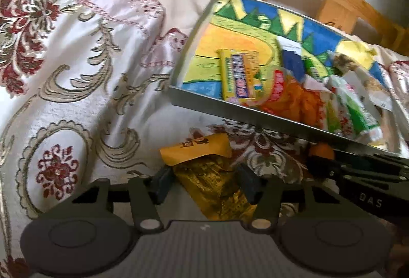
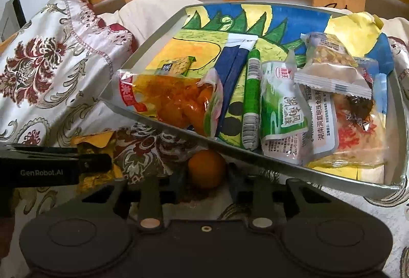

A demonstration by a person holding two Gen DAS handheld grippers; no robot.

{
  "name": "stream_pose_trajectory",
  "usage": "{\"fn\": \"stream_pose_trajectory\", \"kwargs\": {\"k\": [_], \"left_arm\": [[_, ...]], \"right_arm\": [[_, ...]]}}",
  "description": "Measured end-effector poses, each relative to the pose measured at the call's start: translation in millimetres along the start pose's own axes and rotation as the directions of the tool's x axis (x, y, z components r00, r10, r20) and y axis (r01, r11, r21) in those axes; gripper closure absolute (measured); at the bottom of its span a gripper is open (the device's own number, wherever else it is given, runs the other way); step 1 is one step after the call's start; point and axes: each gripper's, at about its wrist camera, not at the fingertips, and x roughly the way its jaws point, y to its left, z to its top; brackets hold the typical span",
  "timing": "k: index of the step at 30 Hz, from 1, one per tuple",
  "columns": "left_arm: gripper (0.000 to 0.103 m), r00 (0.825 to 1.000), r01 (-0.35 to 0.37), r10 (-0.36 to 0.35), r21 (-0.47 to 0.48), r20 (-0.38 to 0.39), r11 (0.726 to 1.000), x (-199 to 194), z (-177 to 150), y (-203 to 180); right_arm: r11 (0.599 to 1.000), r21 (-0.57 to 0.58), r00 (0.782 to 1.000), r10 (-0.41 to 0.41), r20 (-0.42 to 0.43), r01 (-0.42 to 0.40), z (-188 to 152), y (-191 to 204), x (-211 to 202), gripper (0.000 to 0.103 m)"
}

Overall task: Organize snacks
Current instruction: 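Lower left tool onto gold foil packet while right lowers onto mandarin orange, then grasp gold foil packet with left tool while right grasps mandarin orange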

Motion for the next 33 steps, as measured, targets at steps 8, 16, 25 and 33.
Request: {"fn": "stream_pose_trajectory", "kwargs": {"k": [8, 16, 25, 33], "left_arm": [[0.044, 0.995, 0.102, -0.101, 0.112, -0.010, 0.988, -9, -12, -8], [0.031, 0.993, 0.102, -0.096, 0.090, -0.062, 0.991, -7, -10, -15], [0.042, 0.996, 0.067, -0.061, 0.087, -0.070, 0.994, -4, -10, -15], [0.050, 0.996, 0.063, -0.058, 0.071, -0.069, 0.996, -5, -8, -13]], "right_arm": [[0.999, -0.036, 1.000, 0.019, -0.012, -0.020, -7, -1, -14, 0.068], [0.998, -0.060, 1.000, 0.021, -0.017, -0.022, -9, 1, -17, 0.065], [0.999, -0.028, 0.999, 0.019, -0.026, -0.020, 1, -4, -4, 0.056], [0.999, -0.035, 0.999, 0.017, -0.032, -0.019, 5, 2, 2, 0.067]]}}
